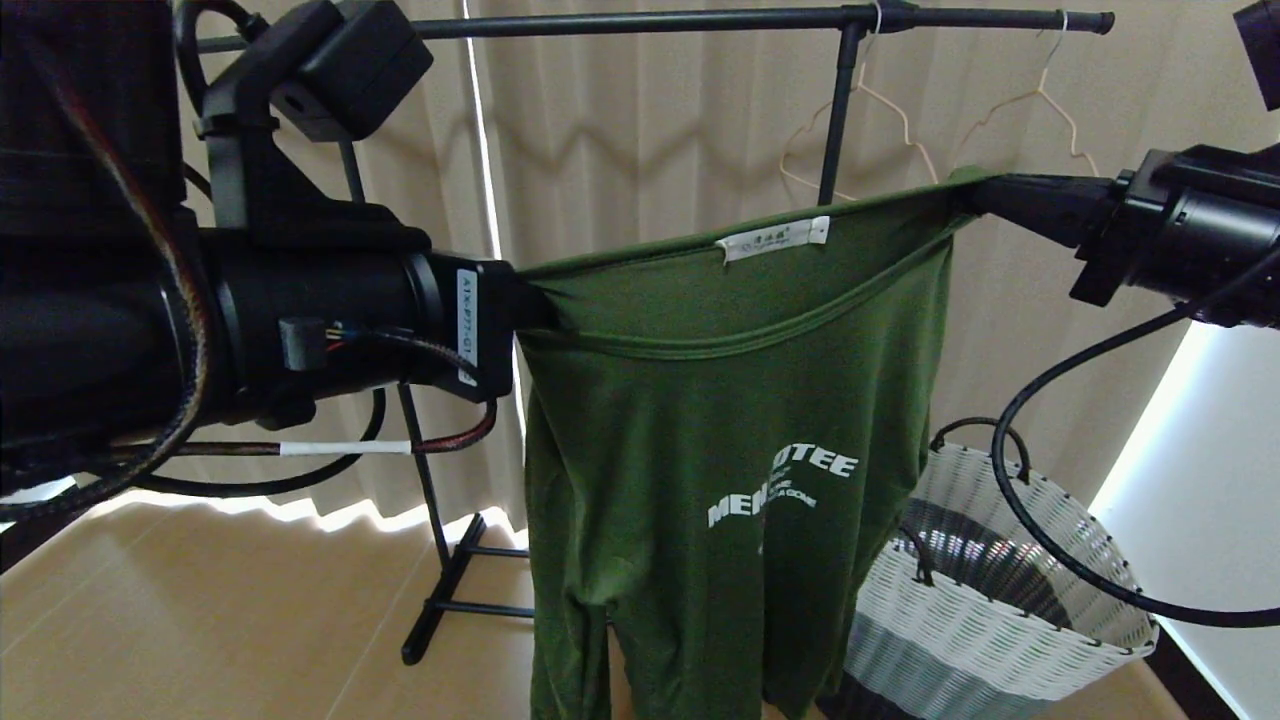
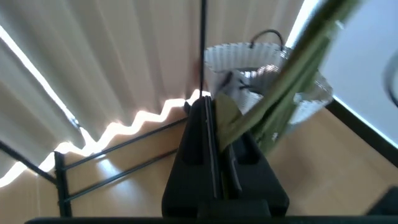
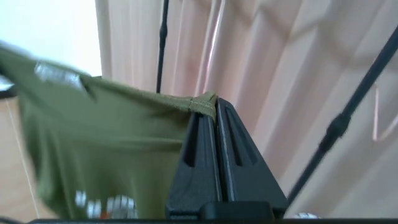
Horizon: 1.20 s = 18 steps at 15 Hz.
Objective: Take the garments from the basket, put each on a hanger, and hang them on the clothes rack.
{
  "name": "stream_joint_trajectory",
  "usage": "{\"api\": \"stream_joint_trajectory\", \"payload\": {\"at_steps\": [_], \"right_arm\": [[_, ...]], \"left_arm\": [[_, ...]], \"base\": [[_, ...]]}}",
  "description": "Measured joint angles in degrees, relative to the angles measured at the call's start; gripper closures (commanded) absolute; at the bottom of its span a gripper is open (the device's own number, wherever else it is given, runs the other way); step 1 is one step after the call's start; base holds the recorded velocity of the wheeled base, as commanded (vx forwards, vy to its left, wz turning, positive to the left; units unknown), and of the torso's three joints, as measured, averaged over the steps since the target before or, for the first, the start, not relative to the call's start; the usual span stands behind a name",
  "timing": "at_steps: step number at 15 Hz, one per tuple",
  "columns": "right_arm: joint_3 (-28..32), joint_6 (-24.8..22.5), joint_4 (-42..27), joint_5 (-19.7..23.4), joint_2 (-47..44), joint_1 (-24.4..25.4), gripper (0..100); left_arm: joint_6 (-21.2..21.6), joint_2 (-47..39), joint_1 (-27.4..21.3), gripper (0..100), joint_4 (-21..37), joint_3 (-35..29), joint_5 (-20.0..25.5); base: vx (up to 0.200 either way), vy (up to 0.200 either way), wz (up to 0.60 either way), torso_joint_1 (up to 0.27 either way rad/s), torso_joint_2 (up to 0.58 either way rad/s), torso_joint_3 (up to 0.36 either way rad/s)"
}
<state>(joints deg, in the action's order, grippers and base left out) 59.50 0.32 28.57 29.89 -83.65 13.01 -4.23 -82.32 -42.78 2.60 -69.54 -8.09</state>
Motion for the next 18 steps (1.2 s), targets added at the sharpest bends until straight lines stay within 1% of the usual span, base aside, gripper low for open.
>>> {"api": "stream_joint_trajectory", "payload": {"at_steps": [2,4,7,9,11,12,13,14,17,18], "right_arm": [[0.7,1.5,4.2,0.0,-1.8,1.5,100],[0.7,1.6,4.6,0.0,-3.1,2.1,100],[0.6,1.6,4.6,-0.1,-4.2,2.2,100],[-0.1,1.6,4.4,-1.8,-4.2,2.3,100],[-0.2,1.6,4.0,-3.2,-3.6,2.3,100],[-0.2,1.5,3.2,-3.4,-3.0,2.3,100],[-0.2,1.5,1.6,-3.4,-2.0,2.2,100],[-0.2,1.5,0.0,-3.5,-0.6,2.0,100],[-0.5,1.5,-4.4,-3.5,3.8,0.7,100],[-1.2,1.5,-5.8,-3.5,5.3,0.3,100]], "left_arm": [[0.1,1.8,-2.6,100,0.0,1.5,0.0],[0.2,3.3,-4.3,100,0.1,2.5,0.0],[0.2,4.2,-5.3,100,0.1,2.7,-0.1],[0.3,4.0,-5.2,100,-0.1,2.5,-0.2],[2.2,3.1,-3.9,100,-0.2,1.2,-0.5],[4.3,2.3,-2.7,100,-0.6,0.4,-0.5],[6.2,1.2,-1.0,100,-1.6,-1.1,-0.6],[7.0,-0.1,0.3,100,-2.3,-3.1,-0.7],[7.3,-4.3,2.2,100,-4.1,-8.7,-0.7],[7.2,-5.9,2.7,100,-6.0,-10.0,-0.7]], "base": [[0.000,0.000,0.00,0.000,0.00,0.000],[0.000,0.000,0.00,0.000,0.00,0.000],[0.000,0.000,0.00,0.000,0.00,0.000],[0.000,0.000,0.00,0.000,0.00,0.000],[0.000,0.000,0.00,0.000,0.00,0.000],[0.000,0.000,0.00,0.000,0.00,0.000],[0.000,0.000,0.00,0.000,0.00,0.000],[0.000,0.000,0.00,0.000,0.00,0.000],[0.000,0.000,0.00,0.000,0.00,0.000],[0.000,0.000,0.00,0.000,0.00,0.000]]}}
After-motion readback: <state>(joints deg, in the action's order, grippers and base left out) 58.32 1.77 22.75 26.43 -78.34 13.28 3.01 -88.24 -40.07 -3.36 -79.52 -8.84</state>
